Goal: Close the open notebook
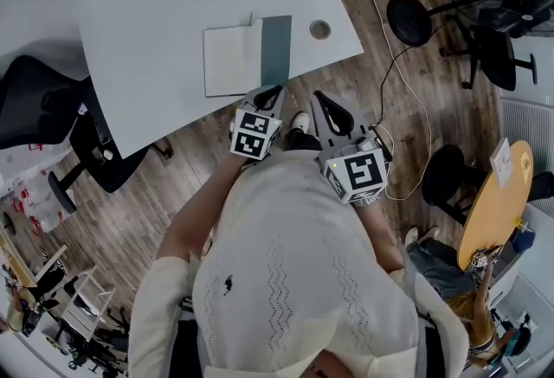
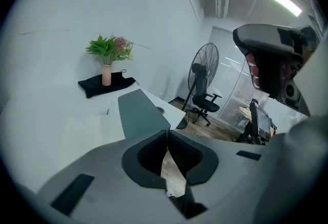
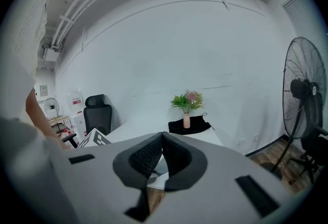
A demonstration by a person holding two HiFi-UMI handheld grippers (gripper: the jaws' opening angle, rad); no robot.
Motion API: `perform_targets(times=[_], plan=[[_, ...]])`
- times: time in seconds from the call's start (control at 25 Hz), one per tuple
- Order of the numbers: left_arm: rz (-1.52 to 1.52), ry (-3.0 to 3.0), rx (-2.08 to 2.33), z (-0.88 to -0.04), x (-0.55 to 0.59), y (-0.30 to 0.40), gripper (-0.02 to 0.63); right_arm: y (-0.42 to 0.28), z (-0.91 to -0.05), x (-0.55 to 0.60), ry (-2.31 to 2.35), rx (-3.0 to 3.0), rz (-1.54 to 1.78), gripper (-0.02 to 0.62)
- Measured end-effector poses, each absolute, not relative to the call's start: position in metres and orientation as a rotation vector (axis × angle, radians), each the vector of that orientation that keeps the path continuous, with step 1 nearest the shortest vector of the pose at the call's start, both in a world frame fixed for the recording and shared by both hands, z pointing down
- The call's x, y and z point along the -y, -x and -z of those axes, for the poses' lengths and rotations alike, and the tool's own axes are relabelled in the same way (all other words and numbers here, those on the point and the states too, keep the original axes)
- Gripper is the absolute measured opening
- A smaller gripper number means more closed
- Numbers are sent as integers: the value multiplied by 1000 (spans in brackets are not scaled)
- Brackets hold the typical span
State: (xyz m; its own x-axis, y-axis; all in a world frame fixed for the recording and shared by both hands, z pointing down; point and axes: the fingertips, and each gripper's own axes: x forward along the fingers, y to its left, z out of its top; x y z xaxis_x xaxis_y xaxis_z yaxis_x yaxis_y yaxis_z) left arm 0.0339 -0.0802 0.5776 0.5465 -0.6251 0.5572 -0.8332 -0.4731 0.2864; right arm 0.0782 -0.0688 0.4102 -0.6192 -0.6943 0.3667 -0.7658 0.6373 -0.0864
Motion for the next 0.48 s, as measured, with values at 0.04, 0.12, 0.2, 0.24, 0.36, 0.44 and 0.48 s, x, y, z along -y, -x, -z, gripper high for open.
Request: perform_targets(times=[0.04,0.12,0.2,0.24,0.36,0.44,0.48], plan=[[-512,-2250,1173,-577,80,-33,21,-76,-410,69,-1172,2562,-337,2],[-503,-2251,1171,-575,80,-29,21,-72,-409,69,-1163,2564,-331,2],[-491,-2251,1170,-573,79,-25,21,-67,-410,68,-1157,2562,-327,2],[-486,-2250,1170,-573,78,-22,21,-64,-410,68,-1152,2563,-325,2],[-470,-2246,1169,-572,77,-17,21,-59,-411,66,-1146,2562,-317,2],[-453,-2243,1161,-571,76,-15,21,-56,-411,65,-1148,2558,-316,2],[-442,-2238,1156,-571,75,-13,21,-54,-411,65,-1146,2557,-314,2]])
